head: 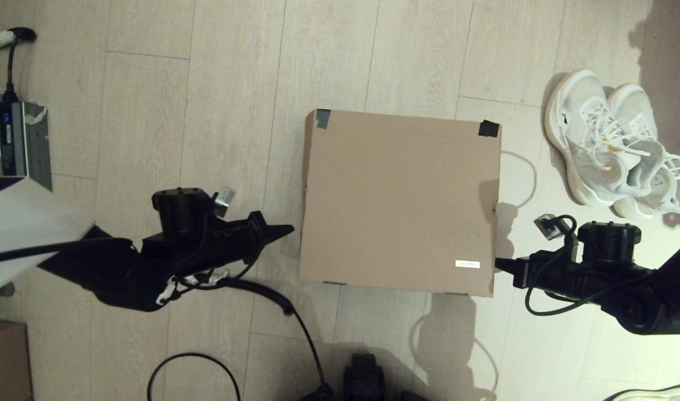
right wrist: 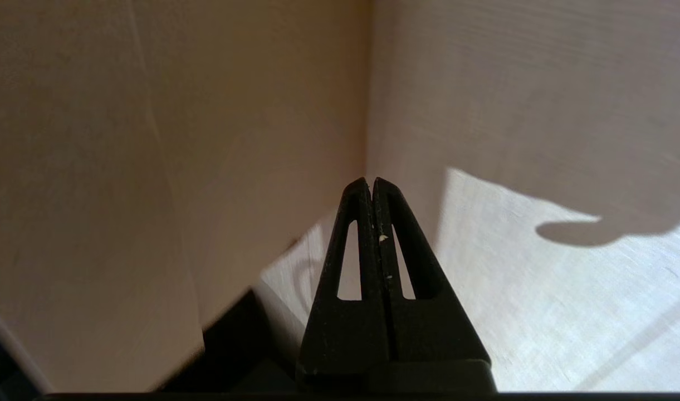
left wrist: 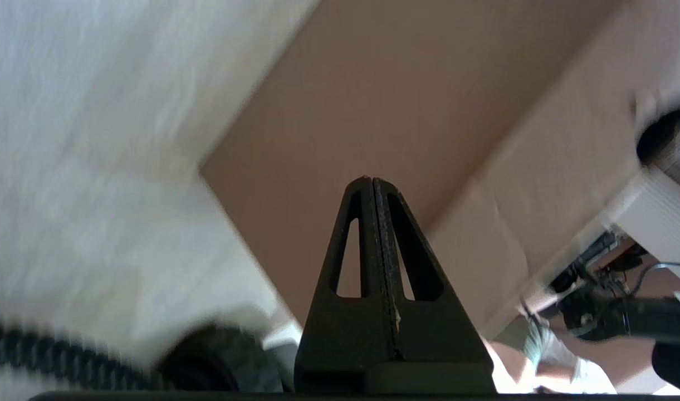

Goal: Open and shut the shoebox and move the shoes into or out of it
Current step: Open the shoe box

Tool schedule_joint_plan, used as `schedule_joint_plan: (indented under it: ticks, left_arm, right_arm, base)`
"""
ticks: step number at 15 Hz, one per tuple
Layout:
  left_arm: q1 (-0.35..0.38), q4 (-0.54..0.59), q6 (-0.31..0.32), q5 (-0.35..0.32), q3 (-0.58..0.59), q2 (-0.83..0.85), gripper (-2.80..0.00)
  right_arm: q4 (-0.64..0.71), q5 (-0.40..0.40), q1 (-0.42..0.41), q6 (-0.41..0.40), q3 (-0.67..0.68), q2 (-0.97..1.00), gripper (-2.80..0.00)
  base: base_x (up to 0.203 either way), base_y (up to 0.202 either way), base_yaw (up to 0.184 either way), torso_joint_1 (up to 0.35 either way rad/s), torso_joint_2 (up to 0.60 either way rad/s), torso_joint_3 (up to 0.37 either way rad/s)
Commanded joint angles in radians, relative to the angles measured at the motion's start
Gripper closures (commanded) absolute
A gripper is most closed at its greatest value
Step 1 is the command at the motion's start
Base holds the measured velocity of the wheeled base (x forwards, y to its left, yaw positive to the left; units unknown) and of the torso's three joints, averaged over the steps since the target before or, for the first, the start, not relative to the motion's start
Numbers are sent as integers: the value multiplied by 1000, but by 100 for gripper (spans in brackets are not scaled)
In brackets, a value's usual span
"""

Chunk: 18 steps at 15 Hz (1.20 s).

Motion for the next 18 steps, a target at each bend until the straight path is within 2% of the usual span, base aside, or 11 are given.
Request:
schedule_joint_plan:
  ticks: [1, 6, 10, 18]
  left_arm:
    - [-12, -5, -4, -2, -48, 45, 0]
    - [-55, 19, -6, -1, -102, 80, 0]
    - [-57, 21, -6, -1, -91, 53, 0]
    - [-57, 56, -9, -1, -26, -76, 0]
  right_arm:
    - [-6, -1, 14, 1, -13, 21, 0]
    - [-6, -1, 31, 7, -28, 37, 0]
    - [-6, 4, 46, 35, -25, 11, 0]
    - [14, 2, 53, 57, 50, -164, 0]
  base:
    - [0, 0, 0, 0, 0, 0]
    - [0, 0, 0, 0, 0, 0]
    - [0, 0, 0, 0, 0, 0]
    - [0, 0, 0, 0, 0, 0]
